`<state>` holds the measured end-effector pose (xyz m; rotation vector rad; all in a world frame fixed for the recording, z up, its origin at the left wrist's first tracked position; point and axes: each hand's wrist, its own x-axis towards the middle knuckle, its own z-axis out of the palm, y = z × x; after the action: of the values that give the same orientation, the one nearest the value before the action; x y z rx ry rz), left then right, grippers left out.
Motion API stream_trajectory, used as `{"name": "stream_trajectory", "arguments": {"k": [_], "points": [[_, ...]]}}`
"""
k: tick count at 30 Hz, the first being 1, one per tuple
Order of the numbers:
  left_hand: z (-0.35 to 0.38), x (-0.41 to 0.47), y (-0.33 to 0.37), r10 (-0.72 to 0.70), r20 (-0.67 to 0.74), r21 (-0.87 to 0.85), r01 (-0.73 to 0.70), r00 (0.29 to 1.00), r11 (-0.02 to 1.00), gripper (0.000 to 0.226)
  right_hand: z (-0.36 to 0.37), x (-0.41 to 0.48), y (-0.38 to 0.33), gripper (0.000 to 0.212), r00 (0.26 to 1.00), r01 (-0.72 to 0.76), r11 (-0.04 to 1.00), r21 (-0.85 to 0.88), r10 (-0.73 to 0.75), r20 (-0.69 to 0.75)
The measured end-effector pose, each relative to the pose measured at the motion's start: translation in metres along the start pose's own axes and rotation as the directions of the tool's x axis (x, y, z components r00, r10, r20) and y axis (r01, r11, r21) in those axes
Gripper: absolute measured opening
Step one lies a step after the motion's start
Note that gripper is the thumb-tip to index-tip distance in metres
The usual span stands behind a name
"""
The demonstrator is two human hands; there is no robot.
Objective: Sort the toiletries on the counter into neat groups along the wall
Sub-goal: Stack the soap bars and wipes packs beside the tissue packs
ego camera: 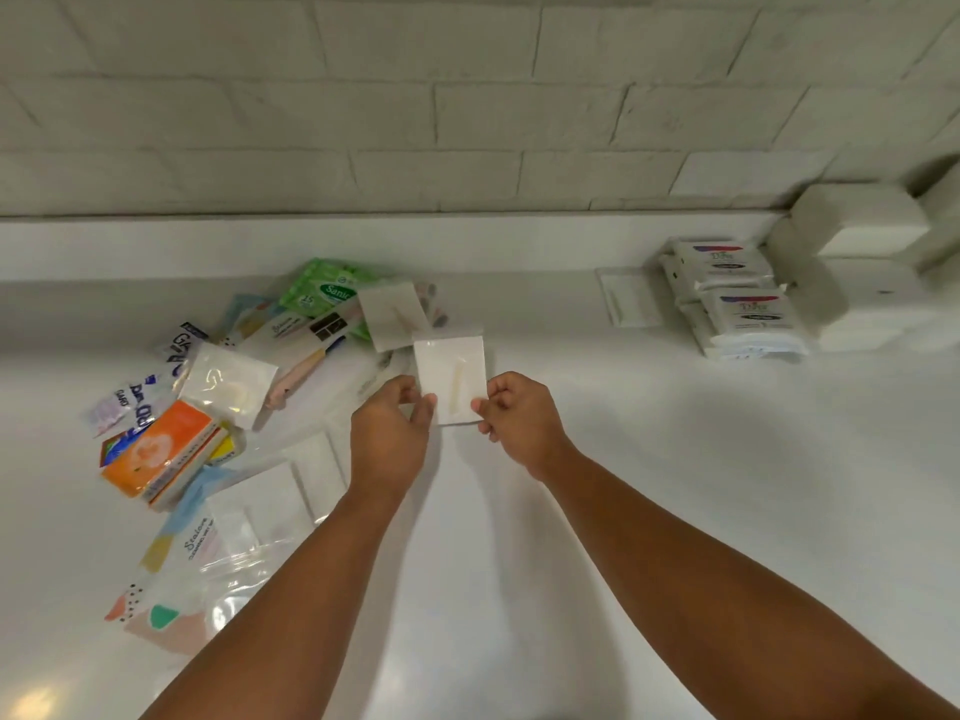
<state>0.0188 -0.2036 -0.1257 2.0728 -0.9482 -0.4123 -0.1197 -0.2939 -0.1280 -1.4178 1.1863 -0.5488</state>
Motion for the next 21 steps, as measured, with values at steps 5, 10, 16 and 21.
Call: {"name": "stream_trajectory", "arguments": {"k": [5, 10, 16, 21], "points": [[0.028, -0.003, 0.027, 0.051, 0.053, 0.015, -0.052, 0.997, 0.999, 0.009, -0.037, 0.0, 0.005, 0.014, 0.998, -0.057, 0.993, 0.106, 0.058, -0.009], [0.071, 0.001, 0.062, 0.013, 0.105, -0.025, -0.01, 0.994, 1.0, 0.009, -0.088, 0.012, 0.011, 0.012, 0.995, -0.061, 0.991, 0.122, 0.07, -0.072], [0.127, 0.014, 0.104, -0.037, 0.159, -0.079, 0.05, 0.987, 0.996, 0.018, -0.152, 0.043, 0.026, 0.016, 0.981, -0.009, 0.998, -0.063, -0.004, -0.196], [0.174, 0.042, 0.125, -0.083, 0.2, -0.162, 0.116, 0.976, 0.98, 0.016, -0.188, 0.06, 0.033, 0.036, 0.961, 0.08, 0.941, -0.33, -0.16, -0.224]]}}
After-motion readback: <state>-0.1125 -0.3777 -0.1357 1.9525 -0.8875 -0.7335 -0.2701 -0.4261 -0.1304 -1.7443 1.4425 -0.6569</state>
